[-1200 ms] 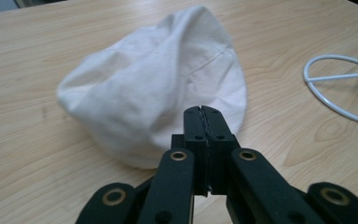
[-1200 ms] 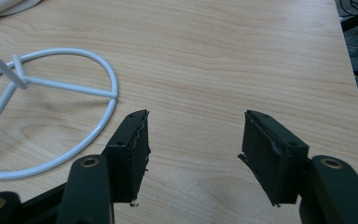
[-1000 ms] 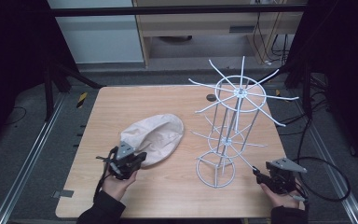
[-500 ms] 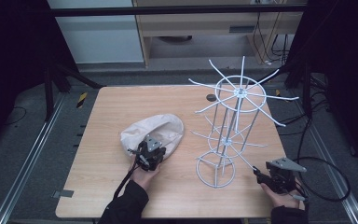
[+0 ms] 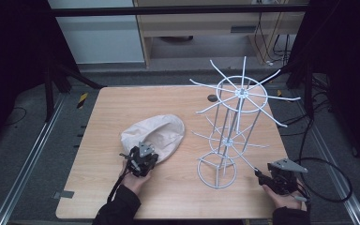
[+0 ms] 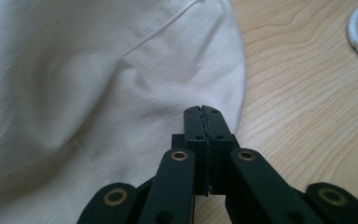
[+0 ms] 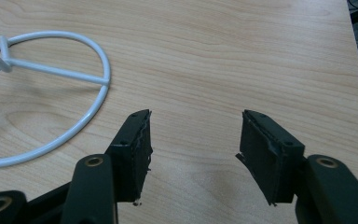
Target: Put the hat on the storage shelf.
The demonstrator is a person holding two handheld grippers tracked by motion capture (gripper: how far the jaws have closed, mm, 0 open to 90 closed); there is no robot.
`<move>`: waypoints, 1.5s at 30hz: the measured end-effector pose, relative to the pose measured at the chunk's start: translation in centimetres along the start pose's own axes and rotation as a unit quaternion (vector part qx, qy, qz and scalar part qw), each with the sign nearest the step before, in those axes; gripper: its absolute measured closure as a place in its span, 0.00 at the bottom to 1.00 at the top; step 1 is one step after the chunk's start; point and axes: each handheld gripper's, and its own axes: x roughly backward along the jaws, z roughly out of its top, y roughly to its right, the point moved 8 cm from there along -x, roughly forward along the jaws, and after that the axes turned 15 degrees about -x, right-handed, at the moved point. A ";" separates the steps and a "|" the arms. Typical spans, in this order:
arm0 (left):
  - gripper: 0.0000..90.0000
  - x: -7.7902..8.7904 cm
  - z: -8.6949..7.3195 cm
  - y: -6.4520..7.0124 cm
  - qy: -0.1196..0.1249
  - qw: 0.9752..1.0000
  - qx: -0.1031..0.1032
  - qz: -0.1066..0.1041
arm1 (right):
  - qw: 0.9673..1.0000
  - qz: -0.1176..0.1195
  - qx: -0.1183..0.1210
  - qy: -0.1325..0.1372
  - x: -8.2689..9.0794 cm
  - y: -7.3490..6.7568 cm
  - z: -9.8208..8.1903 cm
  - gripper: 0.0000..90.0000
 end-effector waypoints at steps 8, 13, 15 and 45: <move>0.95 5.5 1.3 -2.0 0.059 0.998 0.013 0.018 | 1.000 -0.001 0.001 0.003 0.0 0.1 0.0 0.47; 0.76 8.0 2.7 -4.8 0.082 0.996 0.004 0.037 | 1.000 -0.003 0.005 0.002 -0.1 0.2 0.0 0.45; 0.67 7.8 3.4 -5.5 0.083 0.996 -0.002 0.035 | 1.000 -0.002 0.005 0.000 -0.2 0.1 -0.1 0.44; 0.98 3.0 5.6 -6.4 0.057 0.994 -0.081 -0.049 | 1.000 0.004 0.010 -0.006 -0.4 0.1 -0.1 0.43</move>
